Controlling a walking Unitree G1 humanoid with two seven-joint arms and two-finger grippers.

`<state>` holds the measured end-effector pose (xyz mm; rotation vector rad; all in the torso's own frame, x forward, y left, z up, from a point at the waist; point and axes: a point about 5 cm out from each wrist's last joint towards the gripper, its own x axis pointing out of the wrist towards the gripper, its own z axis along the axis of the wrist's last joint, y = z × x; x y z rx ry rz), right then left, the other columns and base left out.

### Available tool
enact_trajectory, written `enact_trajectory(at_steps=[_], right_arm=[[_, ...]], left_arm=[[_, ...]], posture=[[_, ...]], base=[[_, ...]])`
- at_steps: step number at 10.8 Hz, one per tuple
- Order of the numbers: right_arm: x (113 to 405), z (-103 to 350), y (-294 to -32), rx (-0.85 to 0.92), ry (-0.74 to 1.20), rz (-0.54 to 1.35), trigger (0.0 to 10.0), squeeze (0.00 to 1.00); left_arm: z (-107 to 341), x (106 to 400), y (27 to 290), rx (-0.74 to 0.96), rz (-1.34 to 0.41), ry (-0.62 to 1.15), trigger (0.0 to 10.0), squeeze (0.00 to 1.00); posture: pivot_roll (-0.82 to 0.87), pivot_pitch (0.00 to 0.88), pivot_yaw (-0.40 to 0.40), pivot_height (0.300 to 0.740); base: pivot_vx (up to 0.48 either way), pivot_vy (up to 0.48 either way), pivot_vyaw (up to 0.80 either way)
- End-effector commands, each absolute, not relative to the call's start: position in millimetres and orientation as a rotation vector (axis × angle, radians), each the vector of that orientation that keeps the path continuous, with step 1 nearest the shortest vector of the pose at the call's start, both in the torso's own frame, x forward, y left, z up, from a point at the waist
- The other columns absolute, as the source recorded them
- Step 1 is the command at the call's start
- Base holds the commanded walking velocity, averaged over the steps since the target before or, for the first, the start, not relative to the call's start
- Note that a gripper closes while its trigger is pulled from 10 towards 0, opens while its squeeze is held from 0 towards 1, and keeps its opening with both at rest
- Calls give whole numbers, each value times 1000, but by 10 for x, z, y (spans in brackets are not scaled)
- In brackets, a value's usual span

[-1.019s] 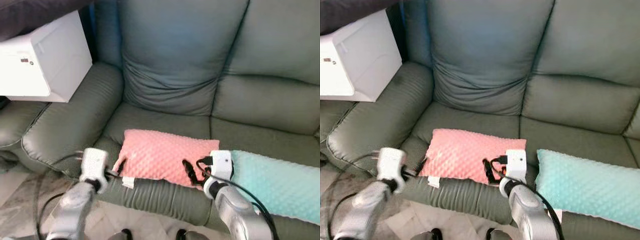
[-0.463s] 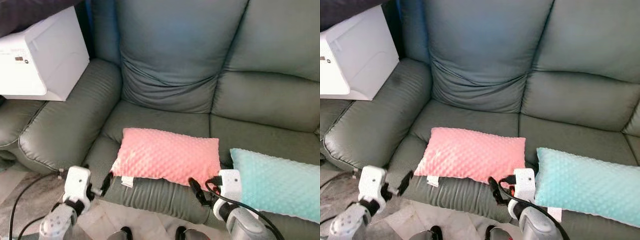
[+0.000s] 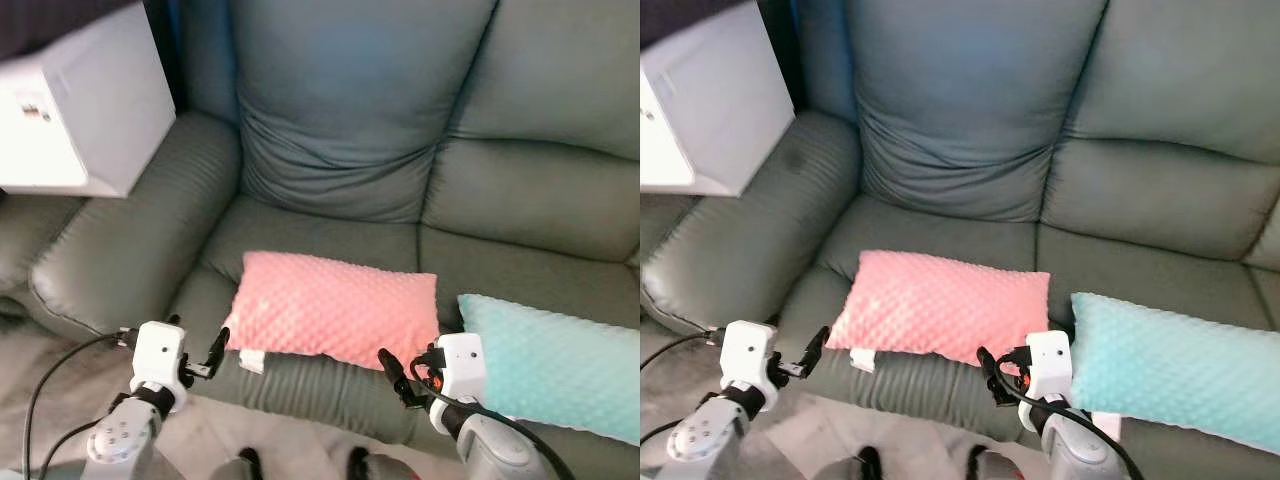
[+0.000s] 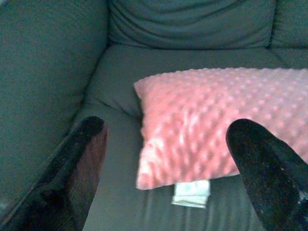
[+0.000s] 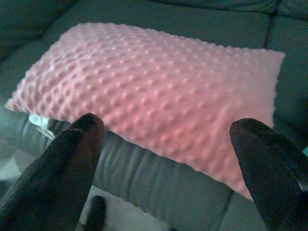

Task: Move the pillow to the sofa

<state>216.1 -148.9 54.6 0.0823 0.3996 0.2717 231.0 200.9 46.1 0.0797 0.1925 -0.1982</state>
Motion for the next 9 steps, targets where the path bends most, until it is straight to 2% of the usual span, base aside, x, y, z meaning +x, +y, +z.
enact_trajectory(at_steps=[1, 3, 5, 6, 9], right_arm=[[2177, 620, -1502, 55, 370, 289, 10000, 0], [2413, 865, -1494, -15, 288, 366, 10000, 0], [2501, 896, -1488, -36, 282, 399, 10000, 0], [2505, 886, -1488, -33, 284, 397, 10000, 0], [2545, 884, -1467, 17, 230, 300, 10000, 0]], left_arm=[[434, 2316, 1991, 73, -180, 204, 10000, 0], [456, 2380, 1978, 35, -86, 163, 10000, 0], [447, 2381, 1978, 6, -29, 156, 10000, 0], [452, 2400, 1961, 10, -31, 153, 10000, 0], [608, 2647, 1928, 89, -87, 105, 10000, 0]], posture=[[-132, 239, -61, 740], [-121, 225, -128, 740], [-107, 210, -156, 740], [-107, 204, -150, 740], [-124, 173, -63, 740]], base=[[0, 0, 0], [0, 0, 0], [0, 0, 0], [0, 0, 0], [0, 0, 0]])
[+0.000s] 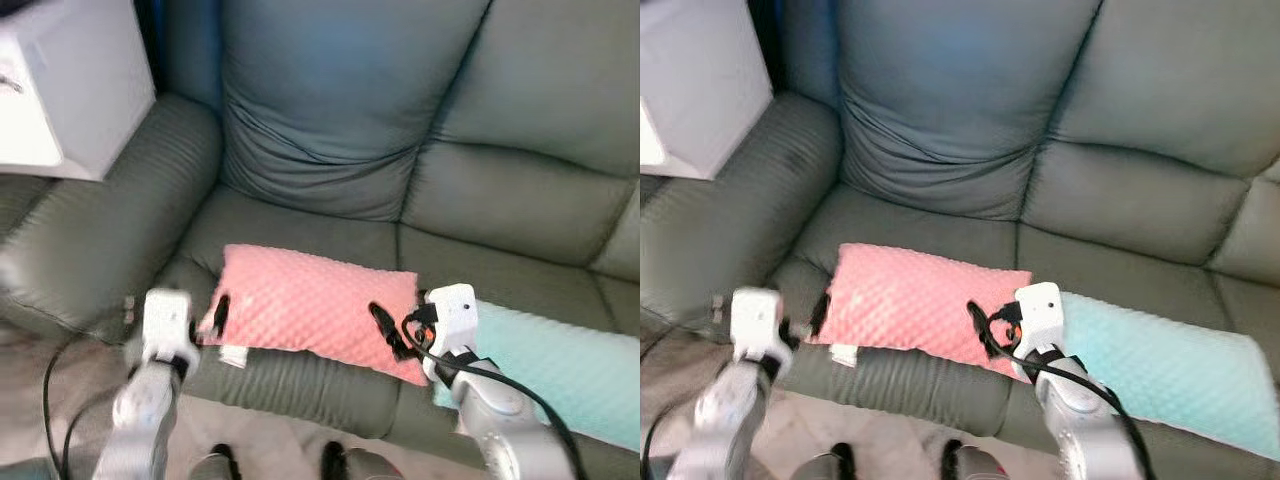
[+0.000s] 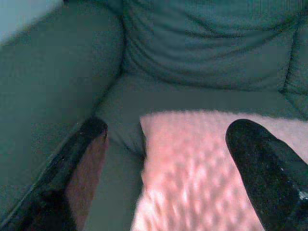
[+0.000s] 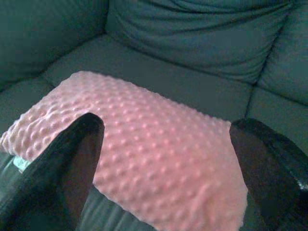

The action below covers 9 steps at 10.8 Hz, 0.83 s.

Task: Move the pillow to the sofa

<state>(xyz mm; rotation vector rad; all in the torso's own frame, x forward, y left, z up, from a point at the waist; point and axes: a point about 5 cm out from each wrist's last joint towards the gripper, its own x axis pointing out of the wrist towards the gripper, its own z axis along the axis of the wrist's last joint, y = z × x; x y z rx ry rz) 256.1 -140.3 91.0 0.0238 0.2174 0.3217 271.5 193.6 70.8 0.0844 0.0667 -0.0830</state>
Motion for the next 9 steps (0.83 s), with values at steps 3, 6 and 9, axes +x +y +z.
enact_trajectory(at_steps=[3, 6, 9], right_arm=[[2553, 826, -1476, 21, 248, 256, 10000, 0], [2572, 806, -1524, 55, 233, 238, 10000, 0], [2675, 971, -1542, 60, 128, 184, 10000, 0]], left_arm=[[574, 2773, 1902, 95, -137, 154, 10000, 0], [559, 2808, 1900, 66, -128, 152, 10000, 0], [697, 2891, 1940, 81, -77, 84, 10000, 0]], posture=[[-134, 149, -36, 740], [-128, 138, -41, 740], [-126, 132, -31, 740]], base=[[0, 0, 0], [0, 0, 0], [0, 0, 0]])
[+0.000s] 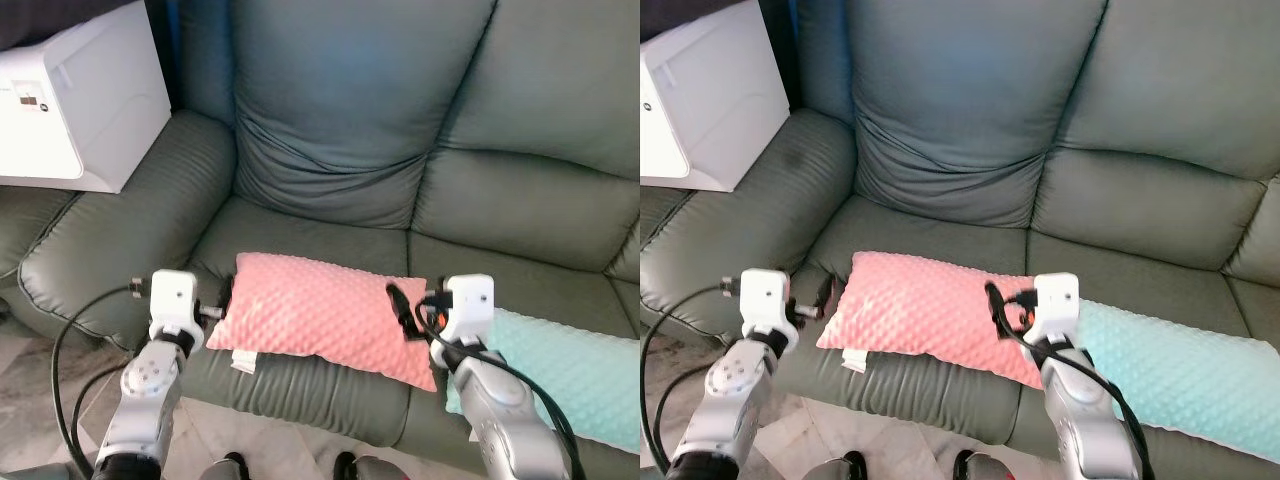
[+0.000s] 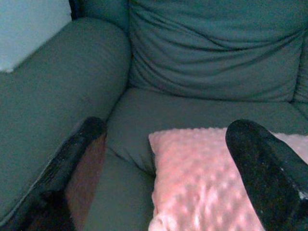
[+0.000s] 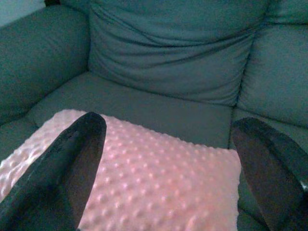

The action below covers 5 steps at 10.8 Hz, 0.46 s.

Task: Move the pillow to the sofa

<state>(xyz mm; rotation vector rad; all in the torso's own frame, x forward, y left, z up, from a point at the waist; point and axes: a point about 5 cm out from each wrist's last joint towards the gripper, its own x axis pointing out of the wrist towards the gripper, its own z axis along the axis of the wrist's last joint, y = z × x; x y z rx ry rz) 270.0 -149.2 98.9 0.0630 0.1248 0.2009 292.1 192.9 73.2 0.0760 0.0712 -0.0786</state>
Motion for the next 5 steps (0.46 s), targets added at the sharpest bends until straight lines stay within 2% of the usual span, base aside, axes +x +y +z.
enact_trajectory(at_steps=[1, 5], right_arm=[[2715, 1034, -1553, 50, 98, 168, 10000, 0], [2812, 1391, -1599, -8, -82, 125, 10000, 0]], left_arm=[[768, 2929, 1958, 95, -53, 50, 10000, 0], [1274, 3062, 2023, 148, 71, -170, 10000, 0]], posture=[[-126, 128, -27, 740], [-124, 107, -22, 740]], base=[[0, 0, 0], [0, 0, 0]])
